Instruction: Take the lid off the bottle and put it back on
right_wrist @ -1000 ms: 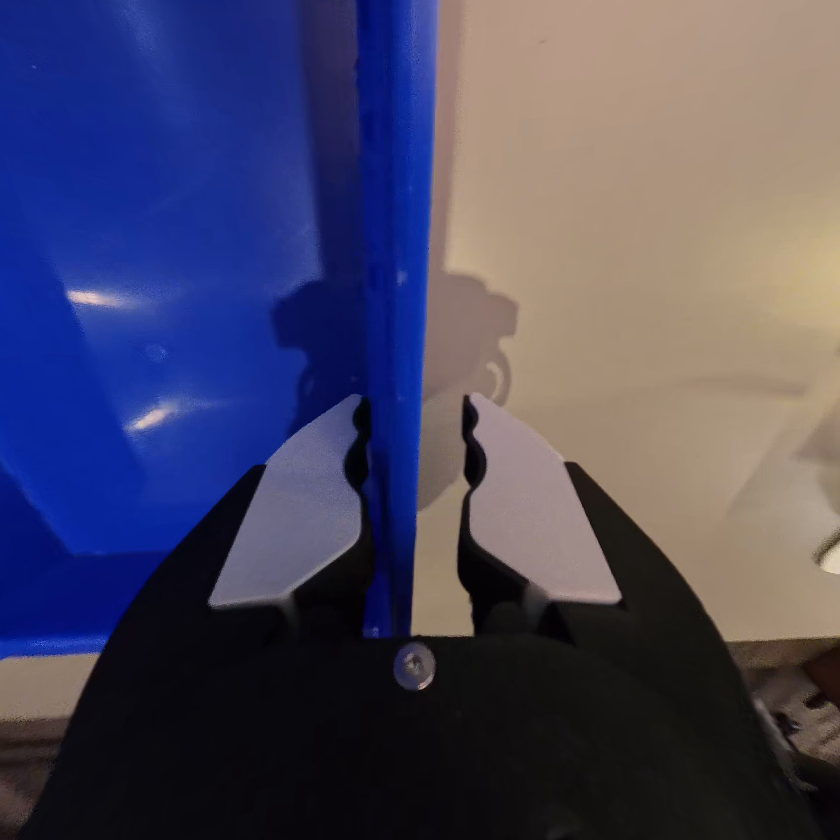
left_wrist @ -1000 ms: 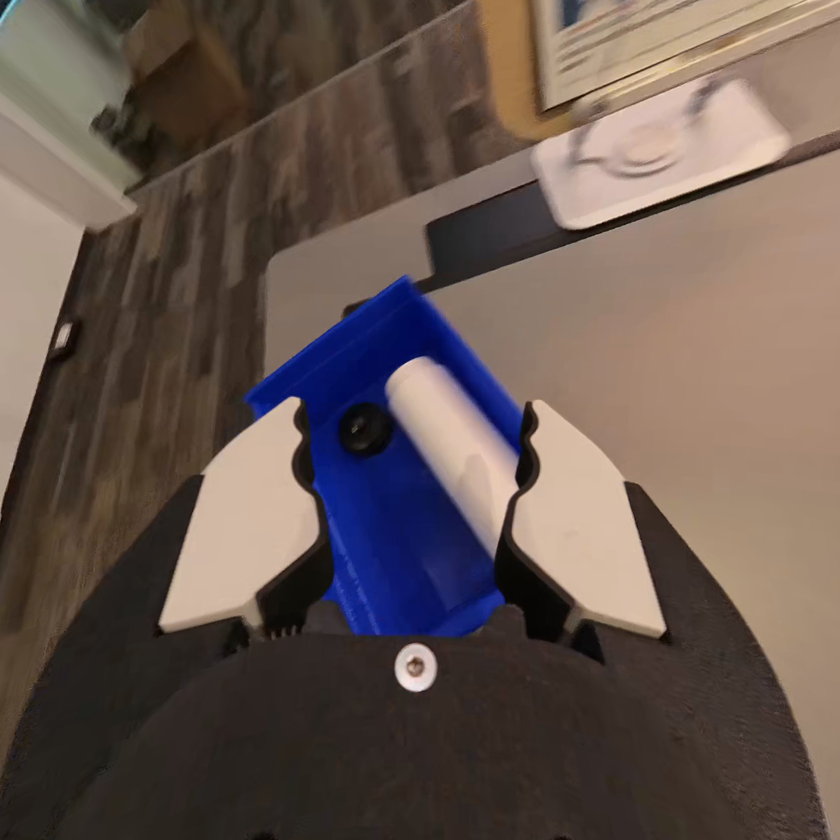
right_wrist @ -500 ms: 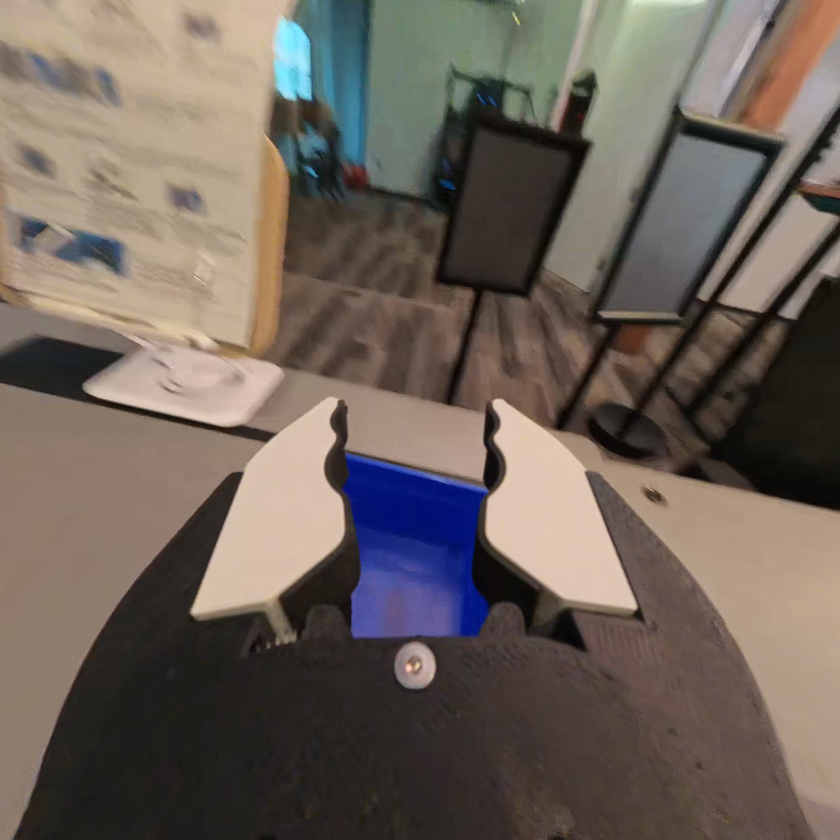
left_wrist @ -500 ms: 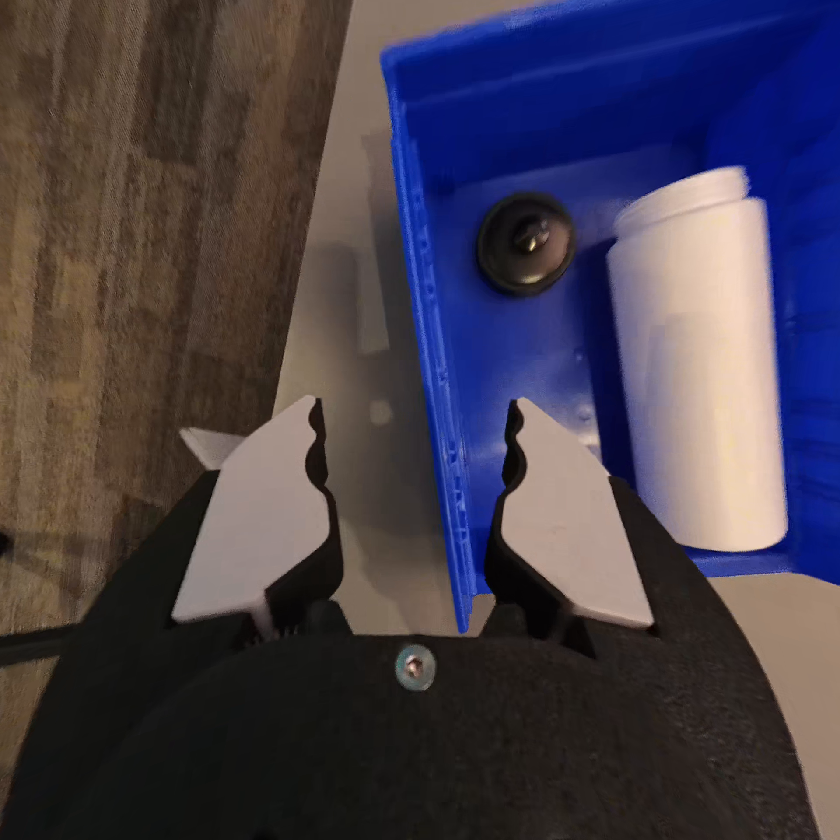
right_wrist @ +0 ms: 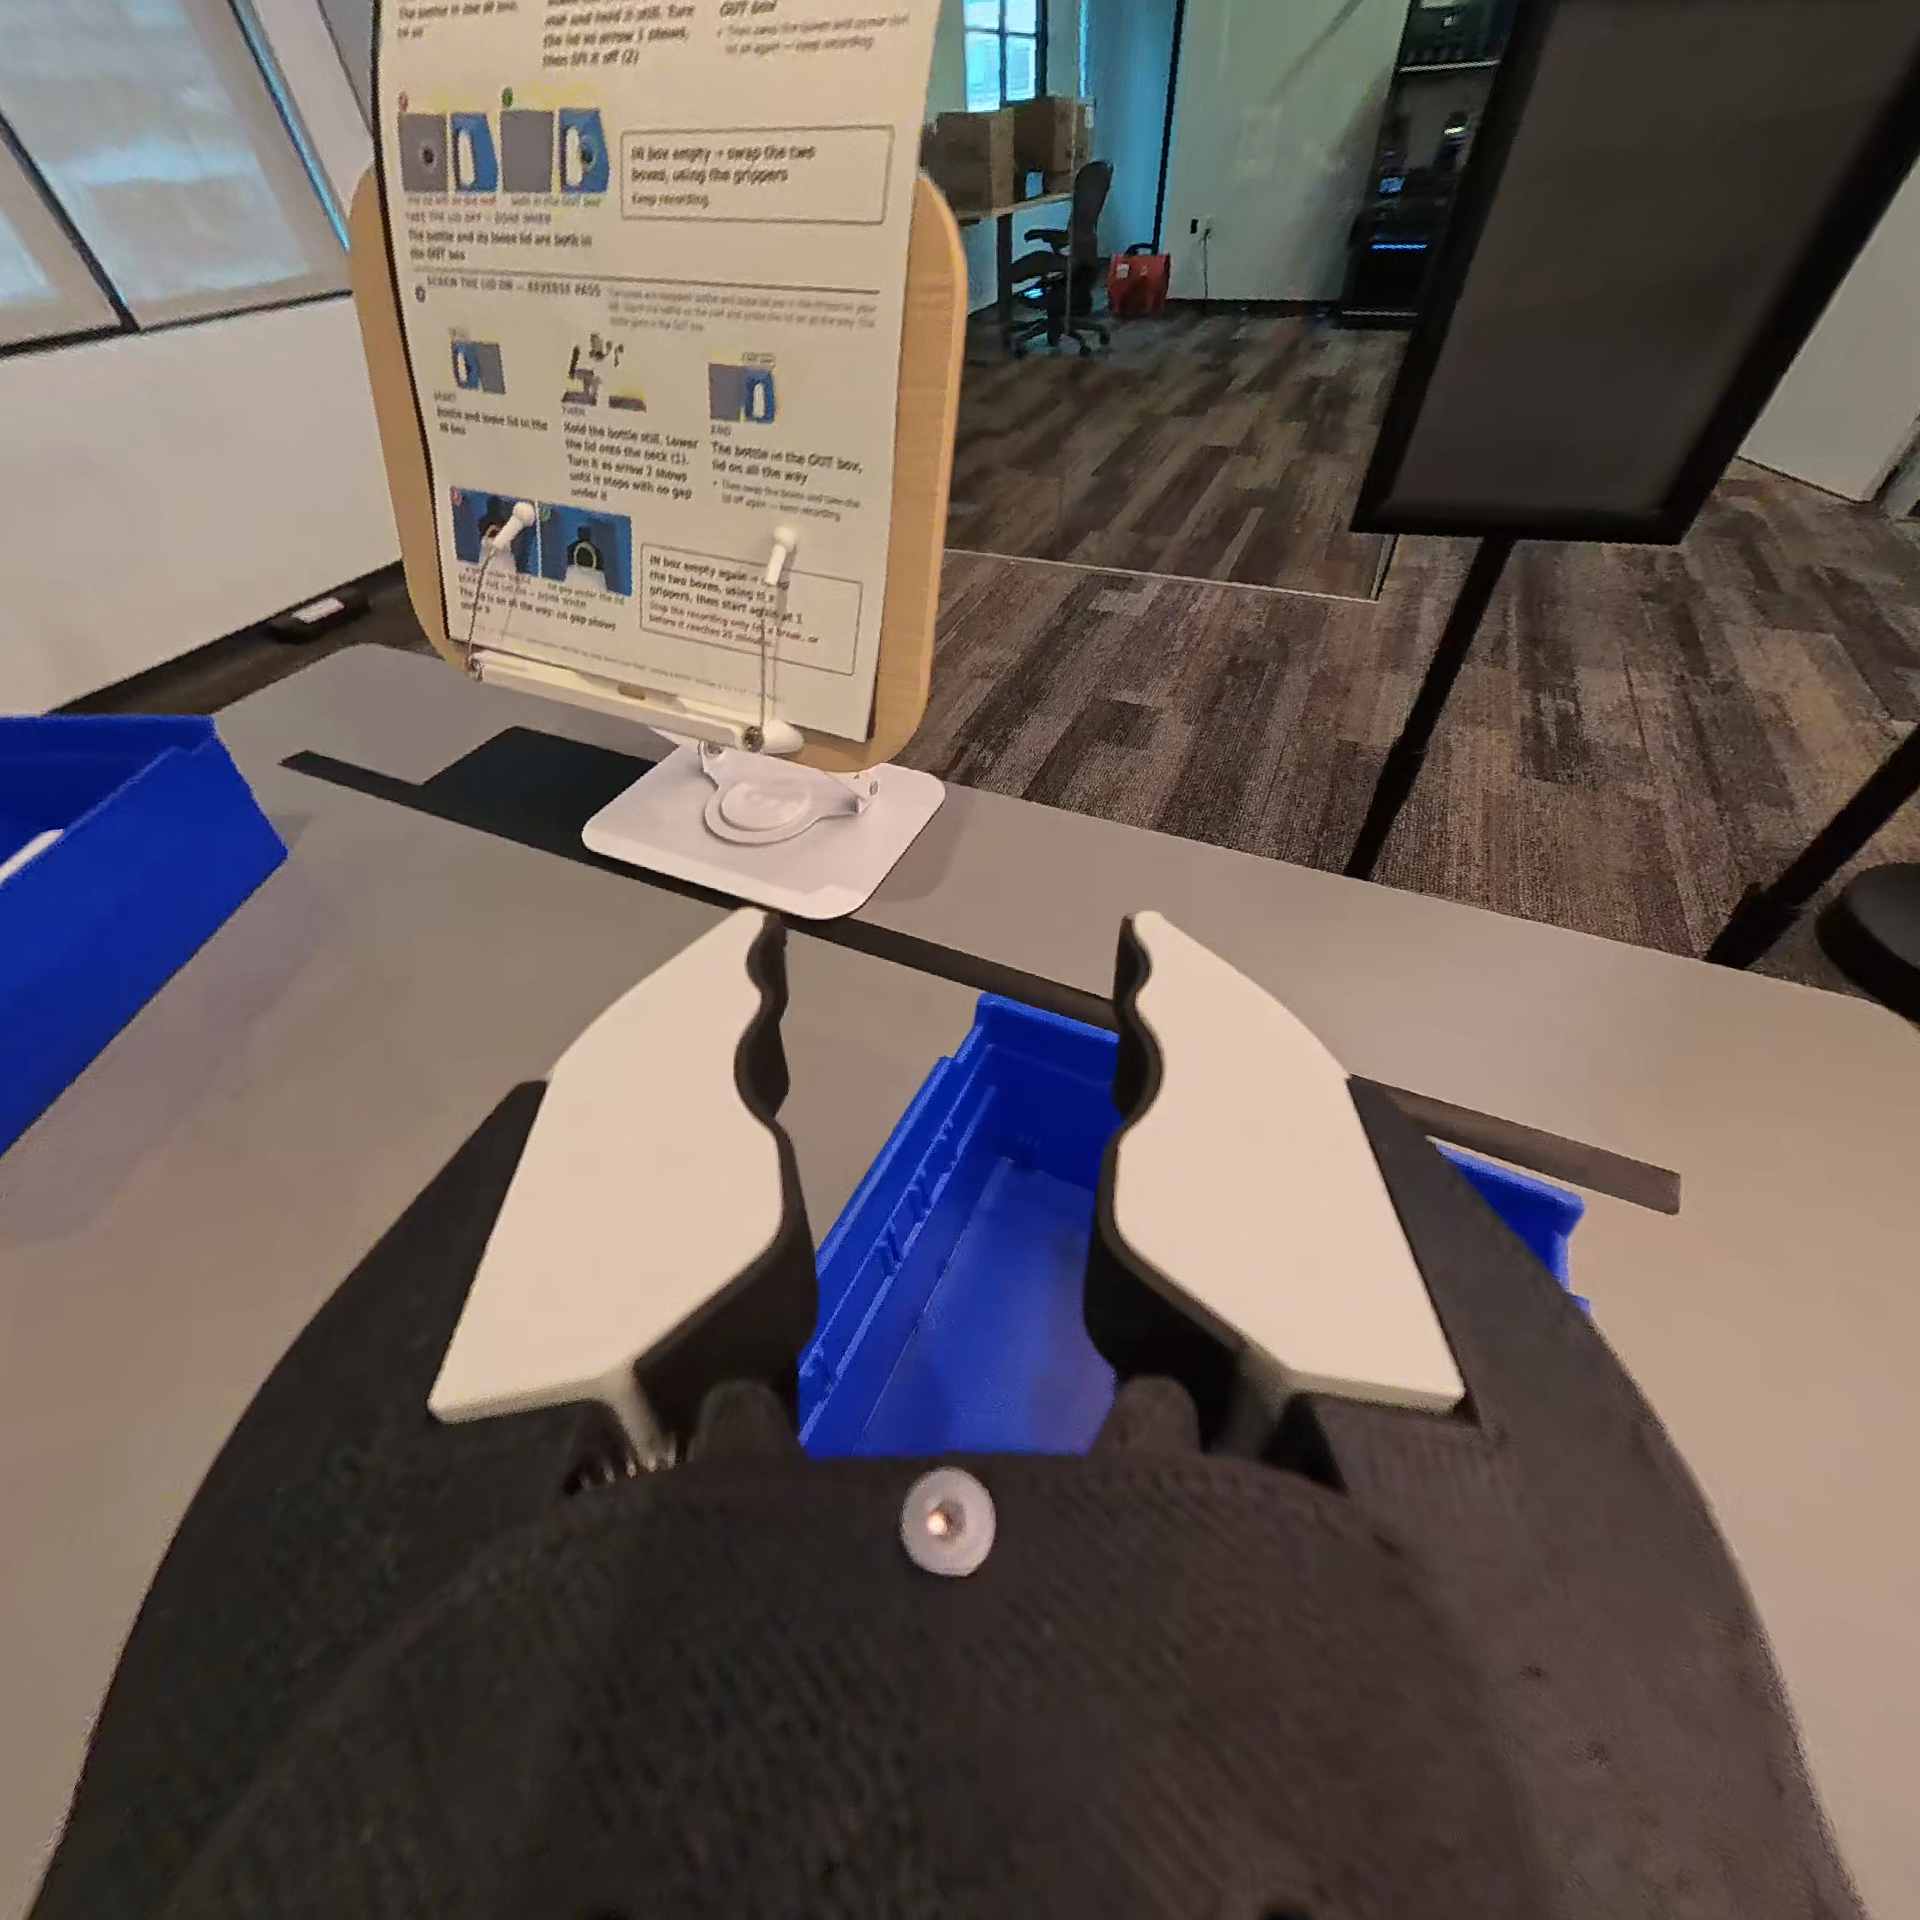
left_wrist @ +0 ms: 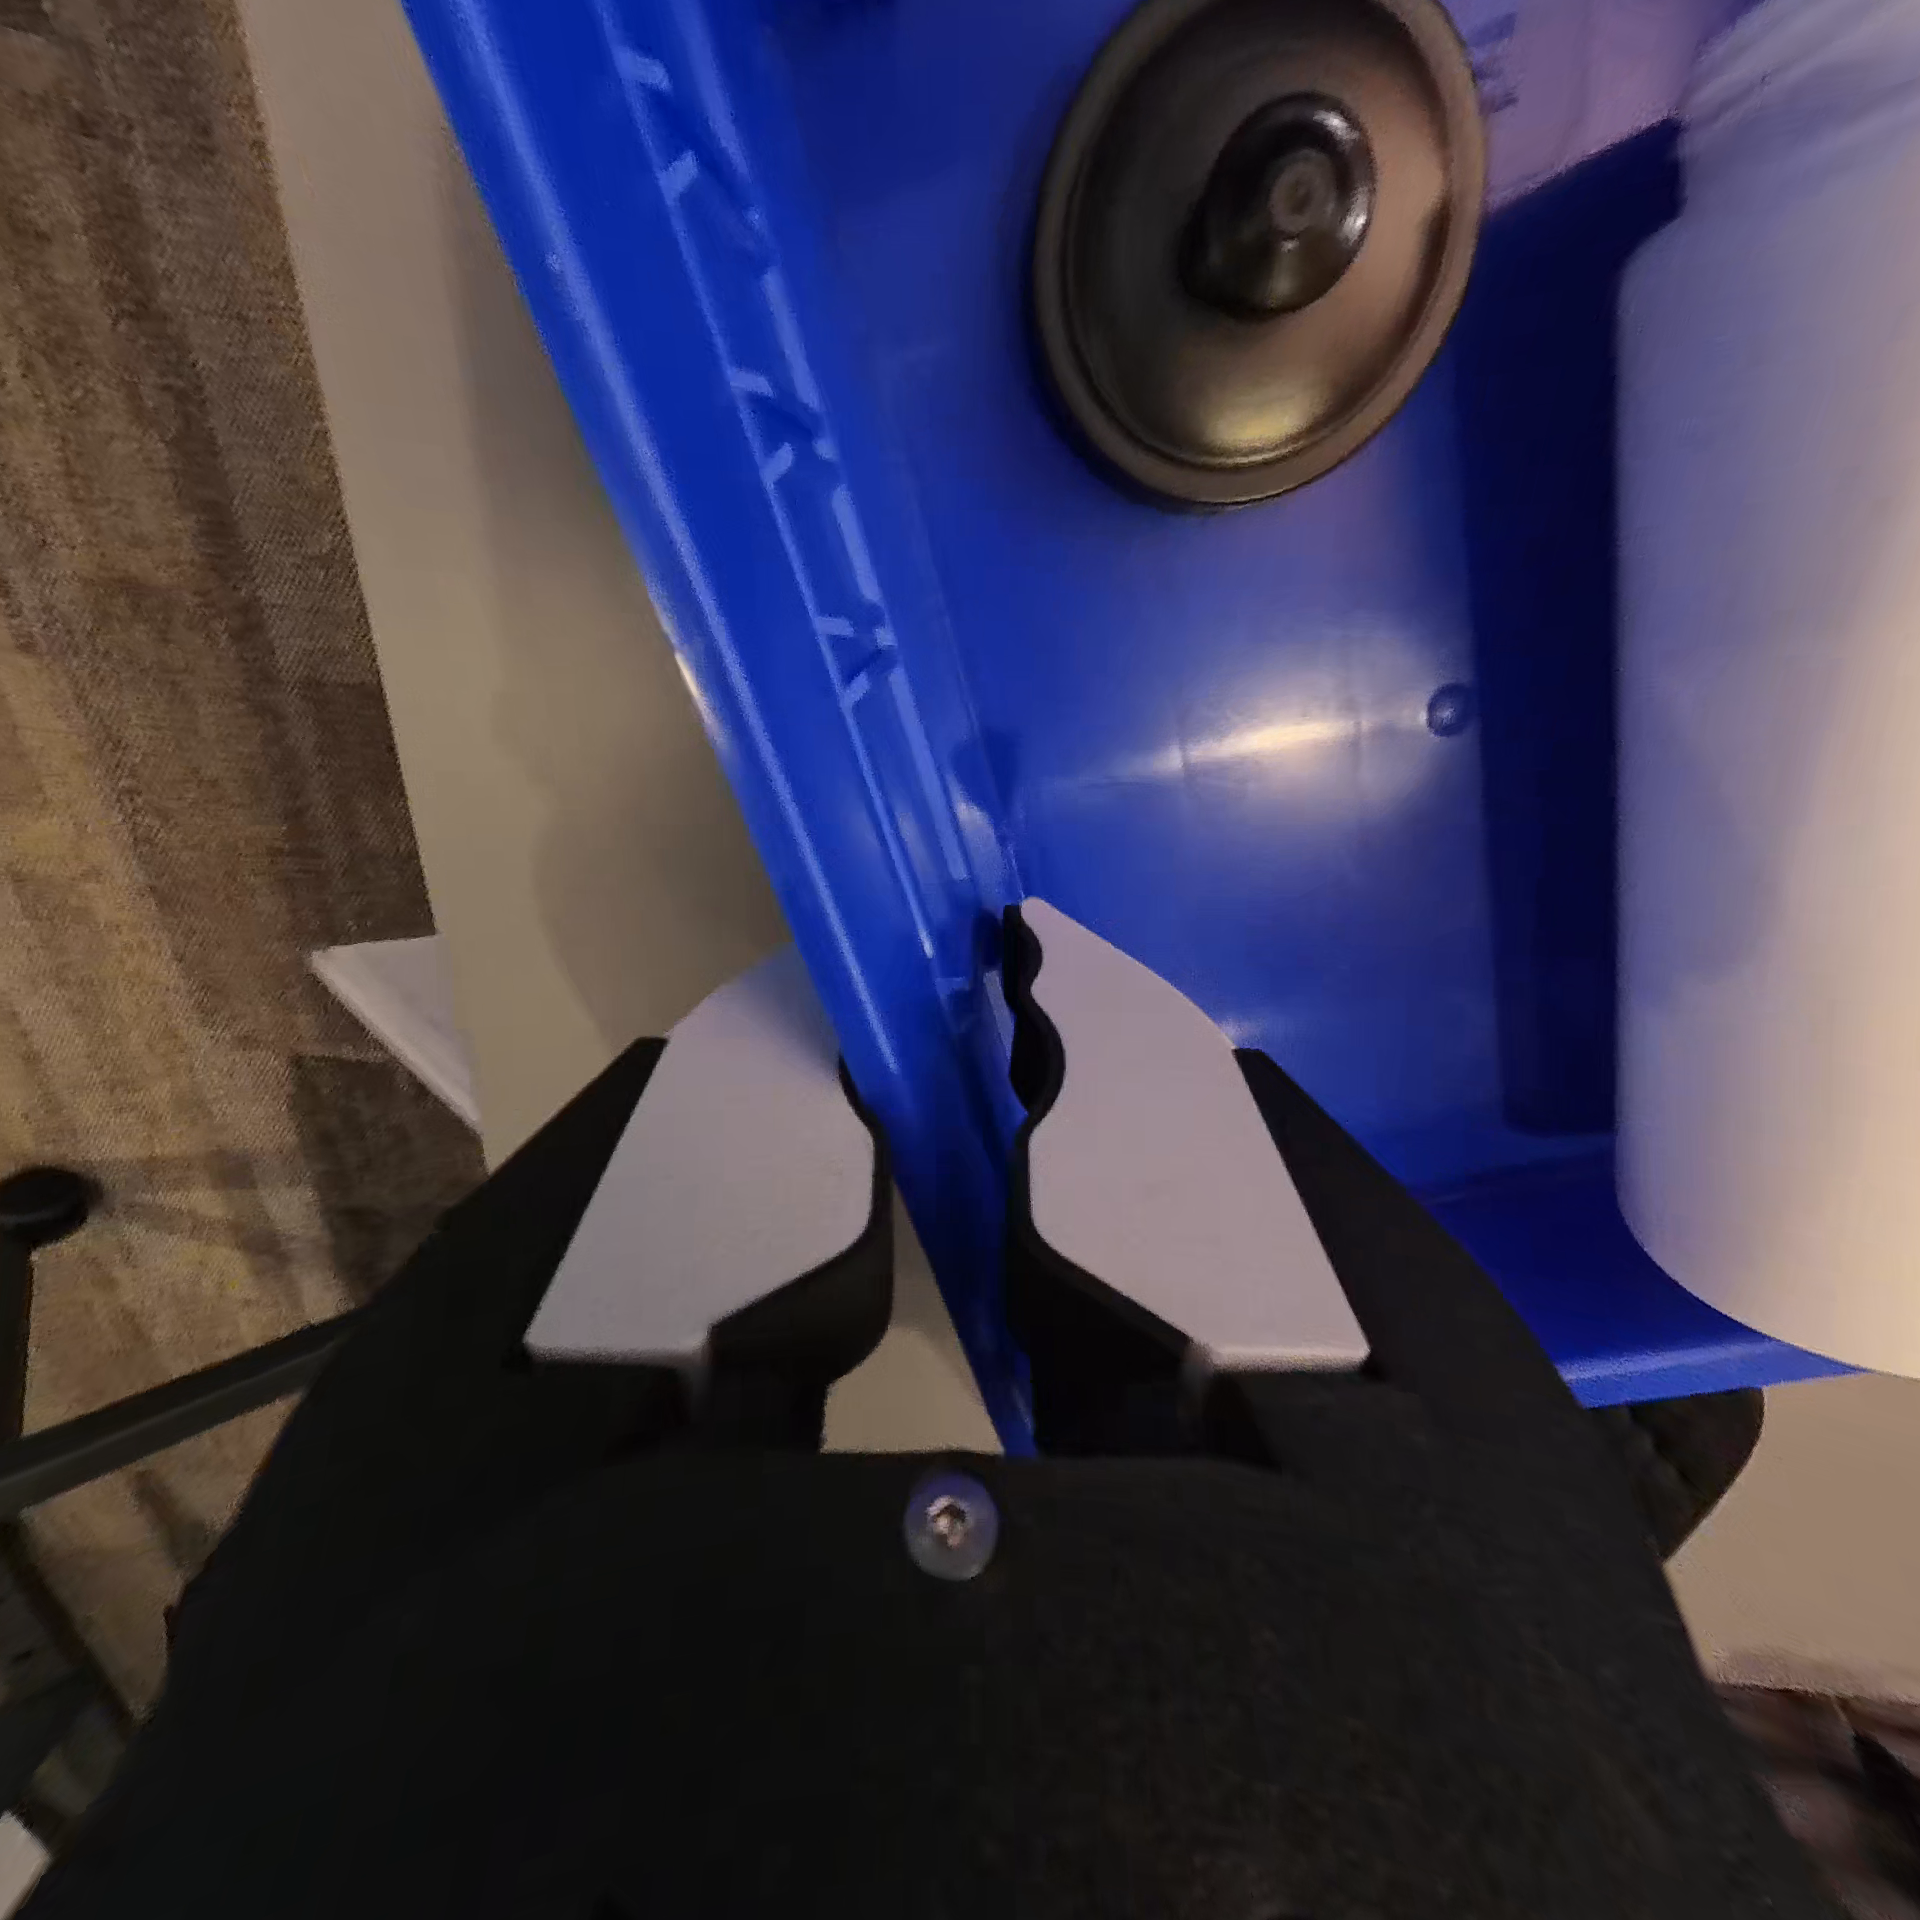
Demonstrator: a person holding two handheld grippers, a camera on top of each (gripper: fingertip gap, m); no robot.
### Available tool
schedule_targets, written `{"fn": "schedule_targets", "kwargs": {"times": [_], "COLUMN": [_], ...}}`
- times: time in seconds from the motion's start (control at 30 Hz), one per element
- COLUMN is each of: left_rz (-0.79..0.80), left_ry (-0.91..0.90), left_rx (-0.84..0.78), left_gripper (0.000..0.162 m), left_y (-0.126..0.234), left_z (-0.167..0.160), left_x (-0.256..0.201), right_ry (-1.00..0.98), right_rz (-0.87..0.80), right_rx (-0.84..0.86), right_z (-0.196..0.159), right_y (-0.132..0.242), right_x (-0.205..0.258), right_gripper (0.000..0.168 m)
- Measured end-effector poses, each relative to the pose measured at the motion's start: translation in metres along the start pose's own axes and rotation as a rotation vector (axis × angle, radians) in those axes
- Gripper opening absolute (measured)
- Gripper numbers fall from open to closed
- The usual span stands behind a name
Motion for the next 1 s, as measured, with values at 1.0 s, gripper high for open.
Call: {"fn": "schedule_targets", "kwargs": {"times": [1.0], "left_rz": [-0.212], "left_ry": [-0.173], "left_rx": [-0.537], "left_gripper": [0.047], "left_y": [0.086], "left_z": [0.044], "left_x": [-0.047], "right_ry": [0.176], "right_rz": [0.032], "right_rx": [0.226], "right_z": [-0.038], "right_y": [-0.037], "right_x": [0.032], "right_gripper": [0.062]}}
Point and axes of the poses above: each gripper's, where its closed fingertips meet, y back along the fingers, z out of its top, x = y × z across the jaws, the point moved 3 cm from there along y, back along the fingers, and after that the axes turned 4 degrees about x, right-handed, at the moved point
